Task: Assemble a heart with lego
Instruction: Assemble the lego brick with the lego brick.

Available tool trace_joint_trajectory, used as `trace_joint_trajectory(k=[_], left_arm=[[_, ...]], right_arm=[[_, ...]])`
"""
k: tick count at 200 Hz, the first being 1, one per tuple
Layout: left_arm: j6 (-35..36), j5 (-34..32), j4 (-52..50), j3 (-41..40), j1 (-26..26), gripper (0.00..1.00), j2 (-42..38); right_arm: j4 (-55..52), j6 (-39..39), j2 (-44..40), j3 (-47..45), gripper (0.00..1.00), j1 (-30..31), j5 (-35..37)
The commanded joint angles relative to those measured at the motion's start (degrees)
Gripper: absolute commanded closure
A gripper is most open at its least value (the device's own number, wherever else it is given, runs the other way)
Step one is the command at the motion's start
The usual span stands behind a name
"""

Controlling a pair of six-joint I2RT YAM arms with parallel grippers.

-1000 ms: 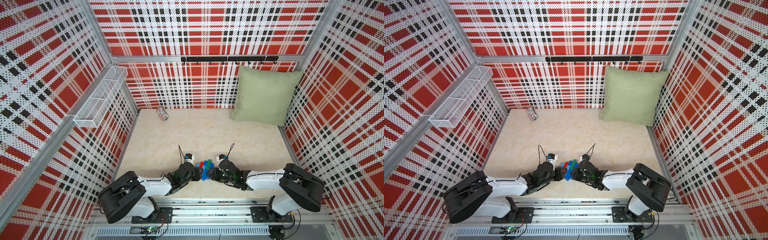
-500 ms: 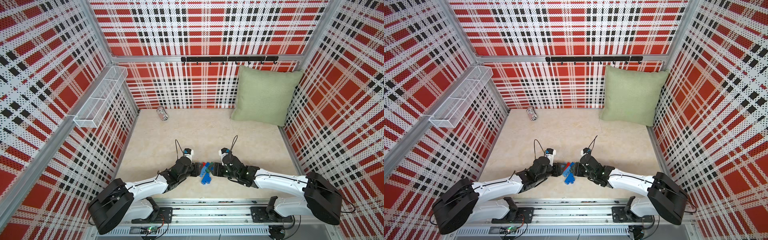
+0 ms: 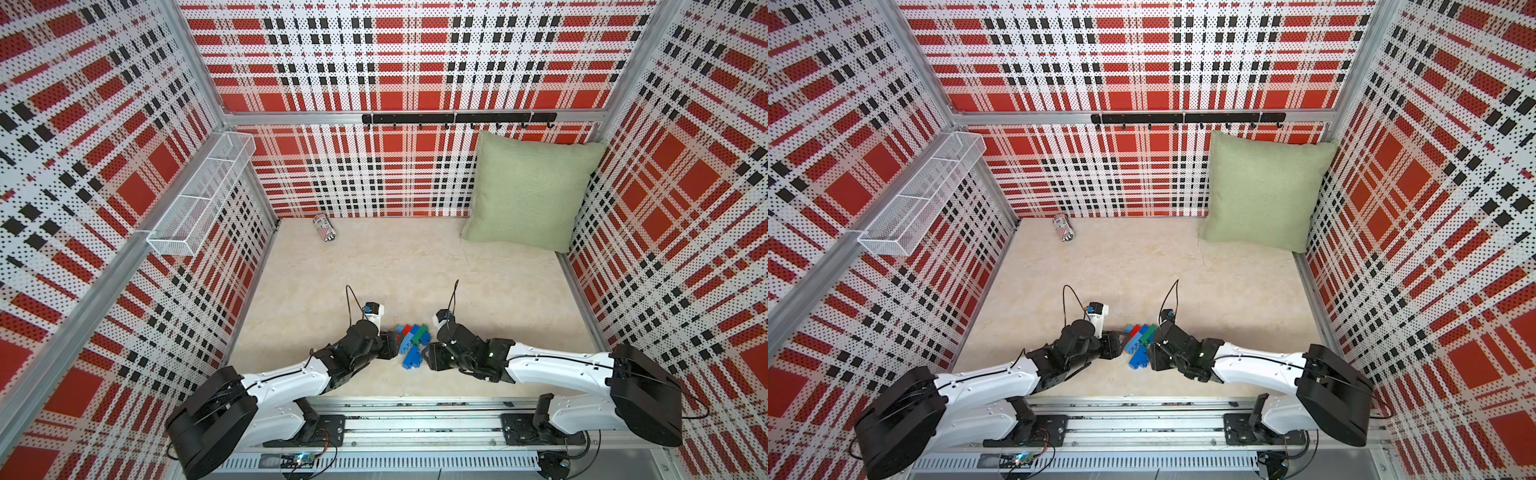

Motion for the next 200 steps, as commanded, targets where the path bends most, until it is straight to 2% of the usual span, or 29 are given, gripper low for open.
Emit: trace_joint_trajectory(k=[1,17,44,58,115,131,166,183,200], left_arm=[[-0.1,-2.0,2.0,1.8,0.5,0.4,2.3],[-0.3,0.7,4.9,1.6,1.5,0.4,4.8],[0.0,3.2,7.6,2.2,0.9,0.41,8.4],[-0.2,3.3,7.8,1.9,-0.1,0.41,9.1],[-2.1,4.1,8.6,-0.5,-2.1,0.42,5.1],[-1.9,4.4,8.3,-0.7,-1.1,0.42,4.3],[-0.5,3.4,6.8,0.5,3.0,0.42,3.4],[1.5,1.3,3.5,3.5,4.0,0.42,4.4],[2.9,0.5,2.7,5.5,4.9,0.42,5.9]], right_arm=[[5.4,3.8,2.7,-0.4,0.54,3.1,-1.9],[5.7,4.5,4.8,0.8,0.57,4.9,-0.1],[10.0,7.0,9.0,0.7,0.6,5.3,-1.2],[9.3,8.0,9.7,1.2,0.62,5.0,1.8],[13.7,6.6,11.5,2.7,0.64,1.3,1.3],[12.7,5.6,10.8,2.7,0.63,0.9,2.5],[15.2,3.1,8.6,0.1,0.58,-0.2,-4.6],[10.2,2.7,7.2,0.4,0.57,-0.2,-2.8],[10.2,3.5,4.6,-0.7,0.55,-0.9,-2.7]])
